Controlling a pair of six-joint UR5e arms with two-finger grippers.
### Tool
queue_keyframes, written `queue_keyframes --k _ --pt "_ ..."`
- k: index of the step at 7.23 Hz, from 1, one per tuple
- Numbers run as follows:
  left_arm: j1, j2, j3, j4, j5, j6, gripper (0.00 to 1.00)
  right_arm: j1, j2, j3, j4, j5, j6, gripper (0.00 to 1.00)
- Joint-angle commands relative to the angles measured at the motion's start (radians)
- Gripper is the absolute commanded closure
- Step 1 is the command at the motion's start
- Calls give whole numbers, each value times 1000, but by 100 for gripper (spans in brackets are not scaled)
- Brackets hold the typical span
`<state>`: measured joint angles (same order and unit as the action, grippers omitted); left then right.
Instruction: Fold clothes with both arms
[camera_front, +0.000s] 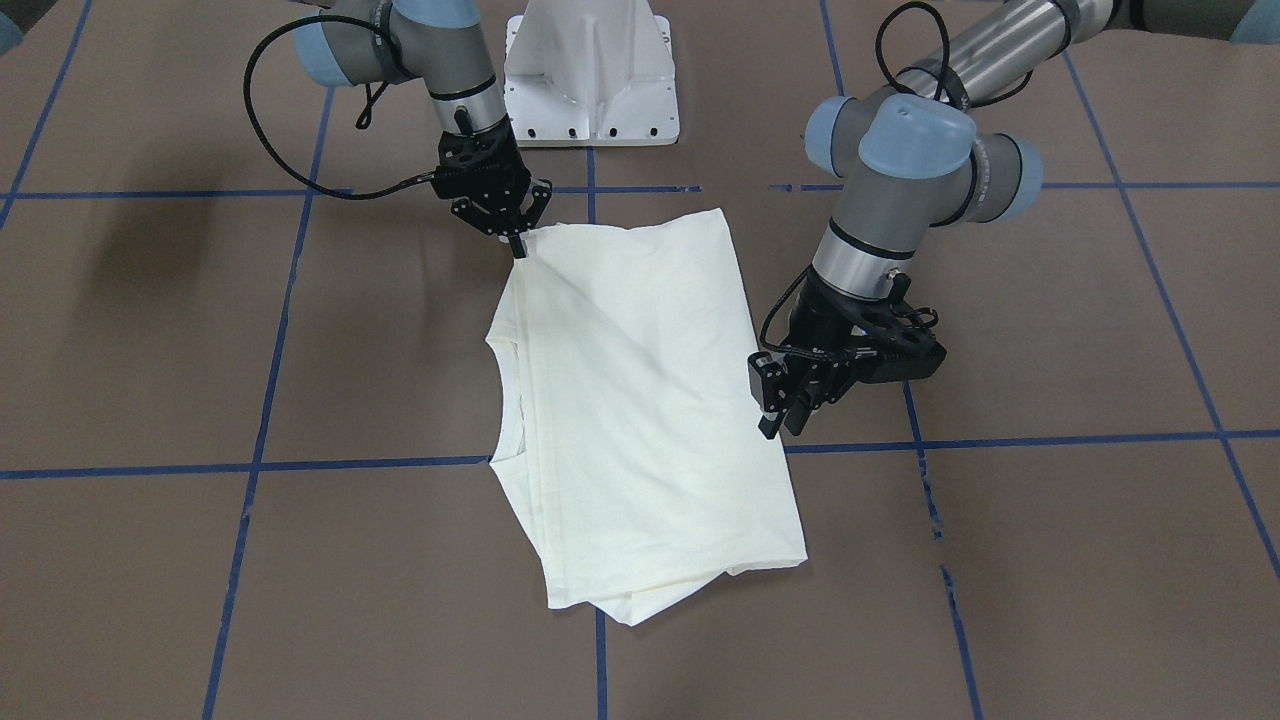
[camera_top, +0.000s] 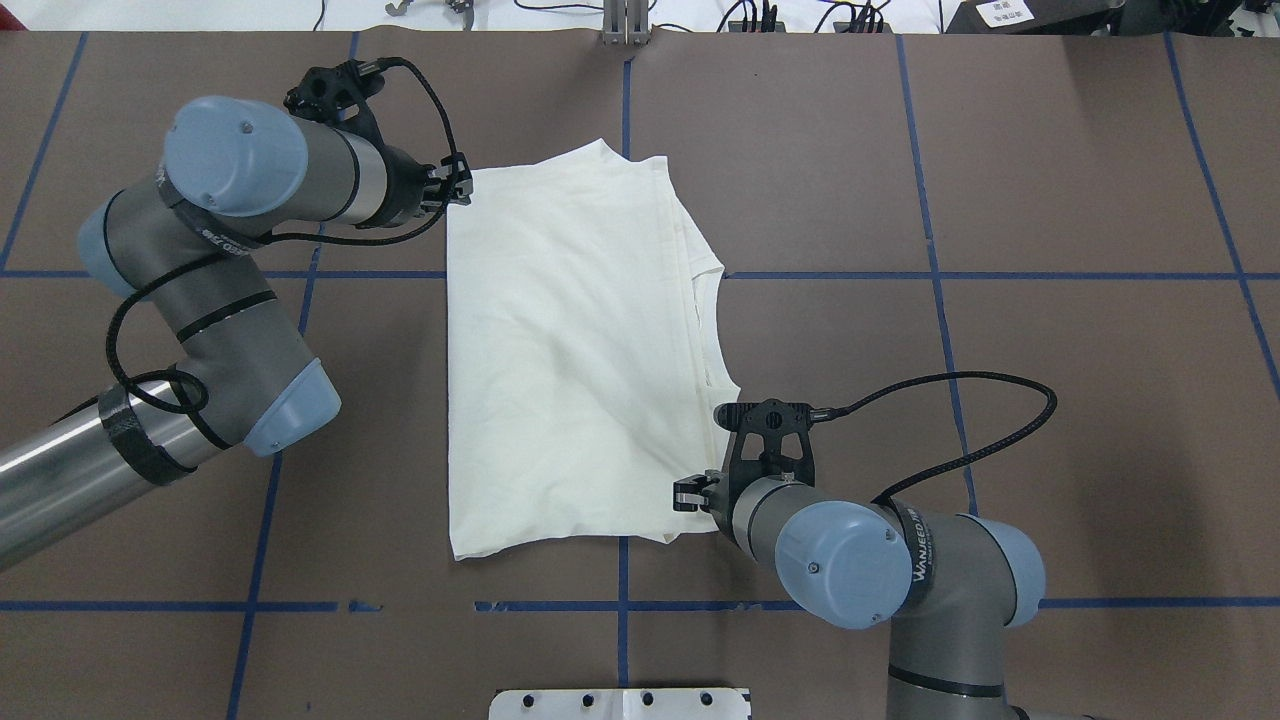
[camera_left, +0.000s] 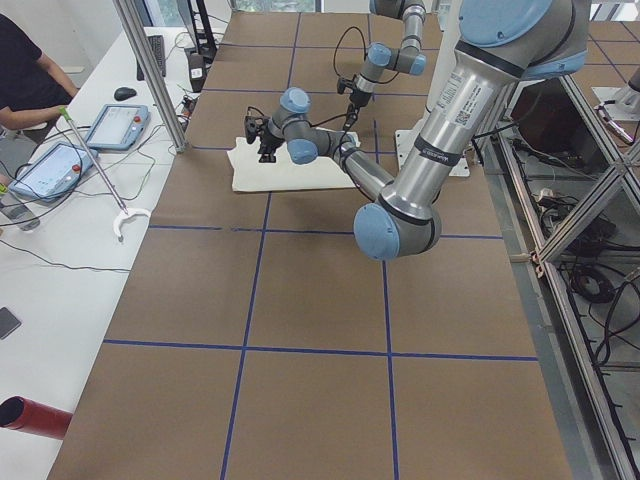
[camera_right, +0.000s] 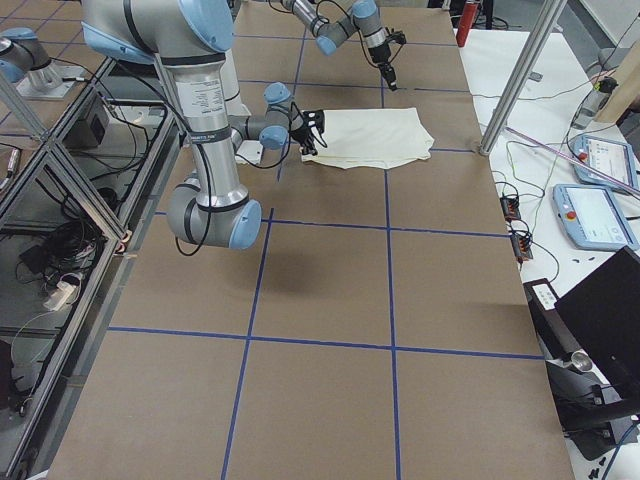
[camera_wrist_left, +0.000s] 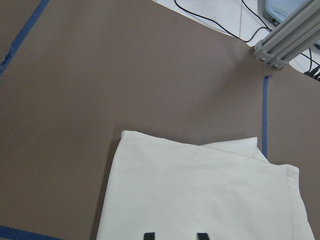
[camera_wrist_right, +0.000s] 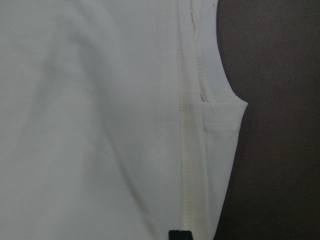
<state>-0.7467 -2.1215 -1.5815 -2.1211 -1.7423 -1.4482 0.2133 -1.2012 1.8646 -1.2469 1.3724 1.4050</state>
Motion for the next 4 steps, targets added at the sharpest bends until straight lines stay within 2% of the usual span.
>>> queue_keyframes --k 1,2,3,4 --pt "1 0 -6 3 0 -3 60 -2 2 -4 0 -3 11 58" --pt "1 0 -6 3 0 -7 60 -2 6 -2 1 -4 12 38" --pt "1 0 -6 3 0 -8 60 -2 8 1 1 -4 37 27" --pt "1 0 -8 4 0 -8 61 -3 9 7 4 -6 131 25"
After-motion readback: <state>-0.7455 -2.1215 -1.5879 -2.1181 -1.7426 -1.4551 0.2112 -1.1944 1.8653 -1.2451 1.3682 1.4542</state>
